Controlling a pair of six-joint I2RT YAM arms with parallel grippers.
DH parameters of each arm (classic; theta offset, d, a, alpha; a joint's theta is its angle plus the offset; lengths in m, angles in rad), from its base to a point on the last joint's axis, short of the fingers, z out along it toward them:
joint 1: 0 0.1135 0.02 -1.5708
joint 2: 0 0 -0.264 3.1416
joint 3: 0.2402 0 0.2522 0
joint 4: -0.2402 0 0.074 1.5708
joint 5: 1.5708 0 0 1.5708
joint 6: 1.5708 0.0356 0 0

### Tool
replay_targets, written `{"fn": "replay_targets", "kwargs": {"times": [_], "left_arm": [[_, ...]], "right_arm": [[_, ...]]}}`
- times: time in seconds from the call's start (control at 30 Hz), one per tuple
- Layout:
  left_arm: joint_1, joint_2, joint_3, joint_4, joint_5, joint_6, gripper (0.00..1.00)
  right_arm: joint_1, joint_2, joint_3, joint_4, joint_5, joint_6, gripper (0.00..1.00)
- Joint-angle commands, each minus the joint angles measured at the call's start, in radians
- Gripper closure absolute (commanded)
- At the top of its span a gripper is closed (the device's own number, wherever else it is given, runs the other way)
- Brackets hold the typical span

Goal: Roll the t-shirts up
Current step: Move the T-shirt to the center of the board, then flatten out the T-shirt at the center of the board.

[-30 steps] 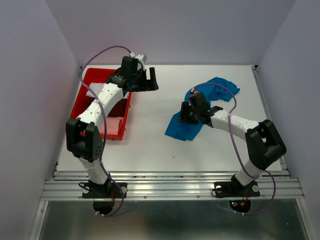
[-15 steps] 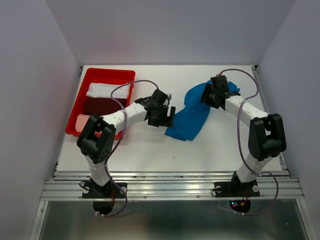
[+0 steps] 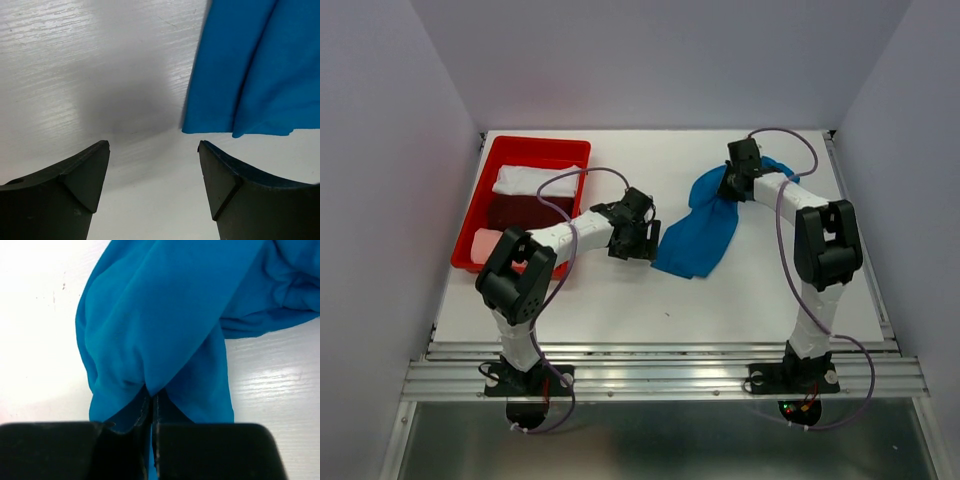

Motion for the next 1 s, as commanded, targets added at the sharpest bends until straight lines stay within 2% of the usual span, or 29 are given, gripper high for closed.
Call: {"fn": "replay_targets", "kwargs": {"times": [0.0, 0.07, 0.13, 0.23, 0.27, 0.33, 0.37, 0.43, 0.47, 0.8, 0.9, 0.97], "left_arm": [[0.0, -0.036, 0.014, 0.013, -0.031, -0.002, 0.17], [0.0, -0.036, 0.028, 0.008, -0.016, 0.004, 0.17], [0.0, -0.027, 0.056, 0.01, 0.007, 0.013, 0.17], [0.0, -0.011, 0.068, 0.014, 0.036, 0.018, 0.17], [0.0, 0.002, 0.08, 0.014, 0.051, 0.016, 0.17], [0.0, 0.016, 0.088, 0.023, 0.07, 0.018, 0.17], [0.0, 0.025, 0.088, 0.028, 0.091, 0.016, 0.17], [-0.001, 0.033, 0.093, 0.037, 0.111, 0.016, 0.17], [-0.003, 0.038, 0.096, 0.036, 0.12, 0.019, 0.17], [-0.023, 0.087, 0.122, 0.039, 0.156, 0.02, 0.19], [-0.027, 0.107, 0.131, 0.051, 0.125, -0.022, 0.25], [-0.027, 0.133, 0.153, 0.037, 0.073, -0.053, 0.33]], "right_arm": [[-0.008, -0.13, -0.006, 0.013, 0.041, 0.011, 0.99], [-0.008, -0.189, -0.051, 0.014, 0.088, 0.002, 0.99], [-0.017, -0.323, -0.196, 0.014, 0.127, -0.007, 0.99], [-0.026, -0.429, -0.334, 0.016, 0.19, -0.003, 0.99], [-0.043, -0.464, -0.382, 0.014, 0.208, 0.014, 0.86], [-0.083, -0.553, -0.507, 0.01, 0.21, 0.038, 0.77], [-0.097, -0.572, -0.542, 0.004, 0.205, 0.072, 0.58], [-0.124, -0.604, -0.607, -0.021, 0.195, 0.103, 0.49], [-0.136, -0.609, -0.62, -0.024, 0.181, 0.117, 0.36], [-0.137, -0.628, -0.576, -0.033, 0.104, 0.097, 0.32], [-0.137, -0.644, -0.562, -0.033, 0.09, 0.091, 0.31], [-0.137, -0.651, -0.56, -0.033, 0.087, 0.088, 0.31]]}}
